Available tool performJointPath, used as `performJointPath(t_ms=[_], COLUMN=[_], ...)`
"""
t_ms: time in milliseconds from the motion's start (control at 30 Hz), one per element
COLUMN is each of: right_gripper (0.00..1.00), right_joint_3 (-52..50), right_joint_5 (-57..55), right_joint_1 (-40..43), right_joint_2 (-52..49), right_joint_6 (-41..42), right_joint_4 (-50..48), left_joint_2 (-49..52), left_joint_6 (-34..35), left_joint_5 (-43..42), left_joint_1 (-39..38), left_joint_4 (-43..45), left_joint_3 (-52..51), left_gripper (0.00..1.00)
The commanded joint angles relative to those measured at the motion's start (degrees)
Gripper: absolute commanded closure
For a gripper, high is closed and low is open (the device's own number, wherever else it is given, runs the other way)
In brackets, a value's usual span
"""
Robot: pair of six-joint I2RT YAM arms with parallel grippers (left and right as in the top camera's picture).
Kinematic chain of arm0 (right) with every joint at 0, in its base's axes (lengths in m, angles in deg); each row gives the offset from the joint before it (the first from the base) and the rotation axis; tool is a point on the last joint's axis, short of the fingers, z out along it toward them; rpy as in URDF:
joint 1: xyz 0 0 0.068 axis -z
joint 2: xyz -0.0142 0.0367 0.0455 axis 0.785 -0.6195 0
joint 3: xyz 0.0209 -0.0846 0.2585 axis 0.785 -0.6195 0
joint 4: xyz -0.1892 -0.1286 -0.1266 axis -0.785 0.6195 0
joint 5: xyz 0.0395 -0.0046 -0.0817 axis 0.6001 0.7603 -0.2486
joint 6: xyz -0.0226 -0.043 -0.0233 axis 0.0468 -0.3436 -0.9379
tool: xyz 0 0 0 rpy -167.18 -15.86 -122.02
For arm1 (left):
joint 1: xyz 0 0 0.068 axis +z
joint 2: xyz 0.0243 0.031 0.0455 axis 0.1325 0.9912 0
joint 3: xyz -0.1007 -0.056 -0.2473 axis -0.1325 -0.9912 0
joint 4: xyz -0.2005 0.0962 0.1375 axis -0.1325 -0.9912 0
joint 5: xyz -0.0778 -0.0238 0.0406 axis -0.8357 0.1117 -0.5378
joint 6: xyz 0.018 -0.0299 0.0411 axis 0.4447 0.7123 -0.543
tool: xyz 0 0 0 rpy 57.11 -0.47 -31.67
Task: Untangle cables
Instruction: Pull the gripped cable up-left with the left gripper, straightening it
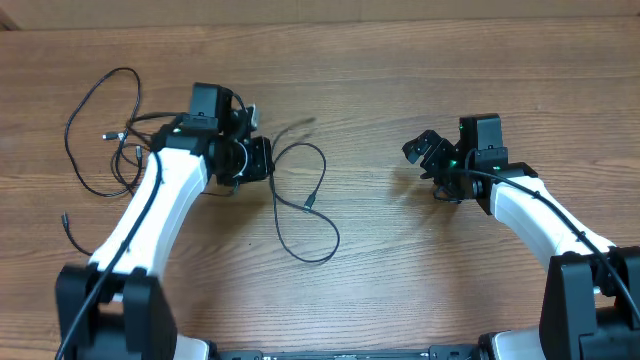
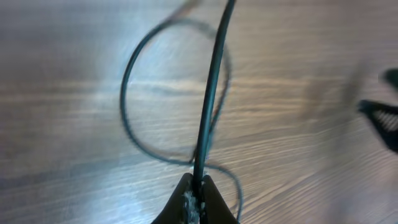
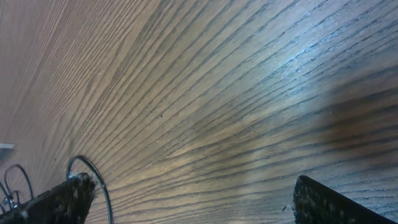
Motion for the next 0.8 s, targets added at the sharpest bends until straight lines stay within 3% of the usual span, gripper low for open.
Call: performJointPath(t_ms=[0, 300, 400, 600, 767], right_gripper=[0.00, 0.00, 0.00, 0.00, 0.00], right_joint_3=[-0.2, -0.2, -0.2, -0.2, -0.2], right_joint_5=[0.3, 0.3, 0.3, 0.3, 0.3], right_joint_1=[0.1, 0.1, 0.1, 0.1, 0.1], right_joint_2=[-0.3, -0.3, -0.3, -0.3, -0.3], right_joint_6=[0.2, 0.2, 0.2, 0.2, 0.2], right_joint_4=[-0.4, -0.4, -0.4, -0.4, -0.4], left_joint_2=[-5.0, -14.9, -17.7, -23.3, -25.0], left_joint_6=[-1.1, -1.1, -1.1, -1.1, -1.3], left_joint_5=[-1.4, -0.2, 4.5, 20.3, 42.0], left_joint_1=[-0.6, -0.6, -0.6, -0.6, -0.6], left_joint_4=[2.3, 11.6, 14.8, 20.0, 26.6], left_joint_3=[0.0, 0.0, 0.0, 0.0, 0.0], left_gripper=[0.96, 0.96, 0.96, 0.96, 0.96])
